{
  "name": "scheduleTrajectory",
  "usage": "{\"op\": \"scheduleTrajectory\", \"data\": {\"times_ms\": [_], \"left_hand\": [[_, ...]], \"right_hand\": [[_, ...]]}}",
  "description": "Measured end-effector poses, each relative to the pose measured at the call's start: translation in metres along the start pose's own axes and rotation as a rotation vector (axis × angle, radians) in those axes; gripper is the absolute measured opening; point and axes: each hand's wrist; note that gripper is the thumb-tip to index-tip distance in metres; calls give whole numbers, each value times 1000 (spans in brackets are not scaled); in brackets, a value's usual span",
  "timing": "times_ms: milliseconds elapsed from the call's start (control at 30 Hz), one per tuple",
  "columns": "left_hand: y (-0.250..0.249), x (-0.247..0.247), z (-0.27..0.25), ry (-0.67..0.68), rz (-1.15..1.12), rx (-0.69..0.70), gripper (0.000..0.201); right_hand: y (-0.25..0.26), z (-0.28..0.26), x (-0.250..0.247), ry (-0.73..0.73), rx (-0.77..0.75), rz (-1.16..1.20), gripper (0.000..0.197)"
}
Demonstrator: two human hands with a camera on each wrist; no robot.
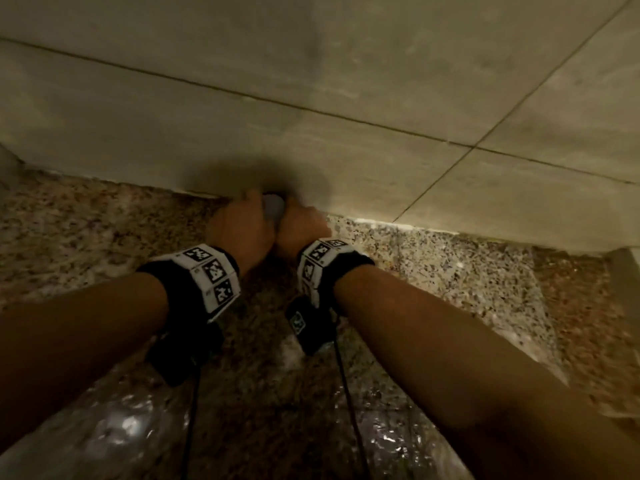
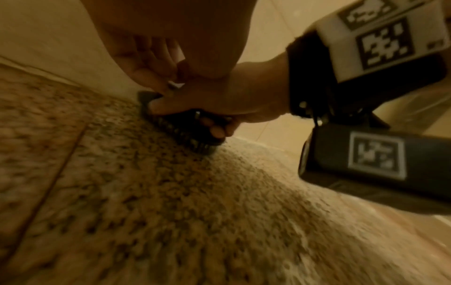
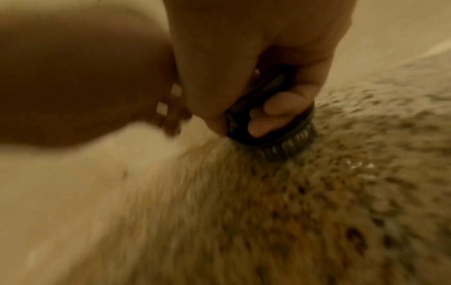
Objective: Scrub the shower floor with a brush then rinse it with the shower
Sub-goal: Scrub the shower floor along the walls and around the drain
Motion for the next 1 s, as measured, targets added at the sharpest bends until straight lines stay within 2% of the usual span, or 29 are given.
{"op": "scheduleTrajectory", "data": {"times_ms": [67, 133, 233, 267, 367, 433, 500, 567, 600, 700, 767, 900, 1000], "left_hand": [[-14, 2, -1, -2, 10, 3, 31], [-42, 6, -2, -1, 31, 44, 31], [-89, 16, -3, 23, 13, 89, 34], [-100, 18, -2, 31, 10, 102, 33], [-115, 16, 1, 22, 9, 123, 30], [-106, 13, 1, 15, -39, 81, 30], [-91, 11, 2, -8, -66, 30, 29], [-77, 10, 0, -30, -73, -11, 30], [-72, 10, 0, -33, -76, -18, 31], [-66, 8, 2, -20, -42, 1, 28], [-68, 6, 2, -15, -31, 34, 28], [-80, 6, 1, -22, -25, 99, 25], [-87, 7, 0, -7, -33, 125, 24]], "right_hand": [[-27, -6, -11, 0, 40, 114, 59], [-70, -19, -31, -60, 146, 182, 67], [-158, -41, -66, -190, 348, 177, 58], [-182, -43, -75, -237, 436, 159, 61], [-202, -47, -84, -313, 573, 172, 64], [-172, -44, -70, -318, 515, 216, 45], [-124, -32, -45, -232, 263, 190, 27], [-82, -20, -24, -129, 66, 156, 30], [-70, -16, -20, -90, 48, 149, 35], [-77, -17, -28, -70, 44, 117, 56], [-109, -26, -46, -101, 77, -13, 65], [-183, -44, -82, -174, 277, -53, 77], [-194, -46, -93, -203, 388, 35, 83]]}}
Point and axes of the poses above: each hand's wrist, its own z-axis towards the middle knuckle, its own x-axis out of the palm, y = z × x, and after that the axes turned 6 degrees about z, right-handed
